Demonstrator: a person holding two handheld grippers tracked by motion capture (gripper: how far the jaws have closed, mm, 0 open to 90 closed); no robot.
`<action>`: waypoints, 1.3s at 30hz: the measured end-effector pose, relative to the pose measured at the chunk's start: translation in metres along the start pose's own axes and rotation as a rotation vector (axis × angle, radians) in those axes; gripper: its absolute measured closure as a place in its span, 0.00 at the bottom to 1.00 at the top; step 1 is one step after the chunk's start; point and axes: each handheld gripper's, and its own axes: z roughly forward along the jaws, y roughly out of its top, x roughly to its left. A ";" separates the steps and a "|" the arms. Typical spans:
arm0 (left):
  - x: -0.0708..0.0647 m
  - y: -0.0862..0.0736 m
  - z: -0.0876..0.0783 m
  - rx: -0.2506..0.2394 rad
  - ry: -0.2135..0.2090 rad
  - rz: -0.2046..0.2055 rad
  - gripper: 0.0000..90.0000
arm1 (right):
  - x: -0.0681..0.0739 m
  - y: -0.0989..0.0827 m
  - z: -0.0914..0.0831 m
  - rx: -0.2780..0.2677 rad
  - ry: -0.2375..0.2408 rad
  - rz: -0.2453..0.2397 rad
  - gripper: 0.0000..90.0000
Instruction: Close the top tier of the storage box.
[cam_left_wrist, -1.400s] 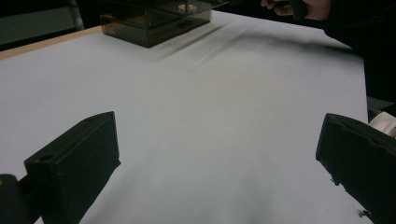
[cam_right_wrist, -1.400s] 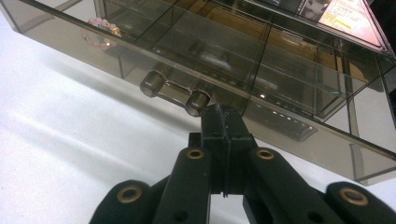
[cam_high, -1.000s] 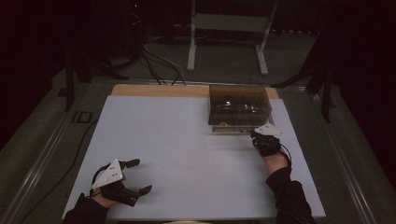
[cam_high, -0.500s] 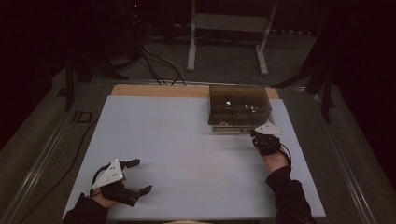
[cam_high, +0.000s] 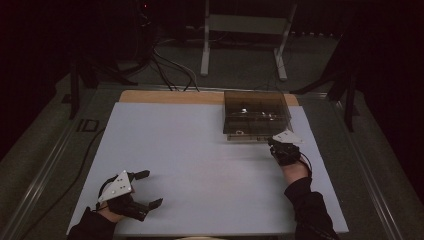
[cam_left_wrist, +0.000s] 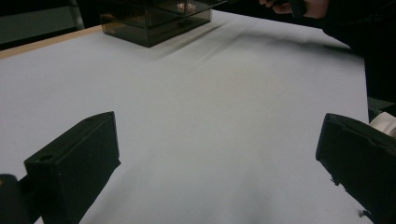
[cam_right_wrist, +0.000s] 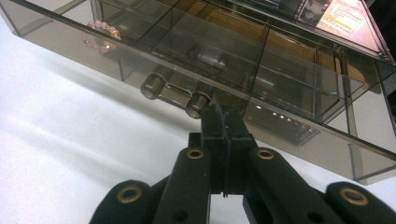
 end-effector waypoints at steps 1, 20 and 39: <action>0.000 0.000 0.000 -0.001 0.000 0.000 0.01 | 0.000 0.000 0.000 0.000 0.000 0.000 1.00; 0.000 0.000 0.000 0.001 0.001 0.001 0.01 | 0.001 0.004 0.002 0.000 -0.005 -0.005 1.00; 0.000 0.000 0.000 0.002 0.001 0.001 0.01 | 0.001 0.008 0.004 -0.004 -0.007 -0.001 1.00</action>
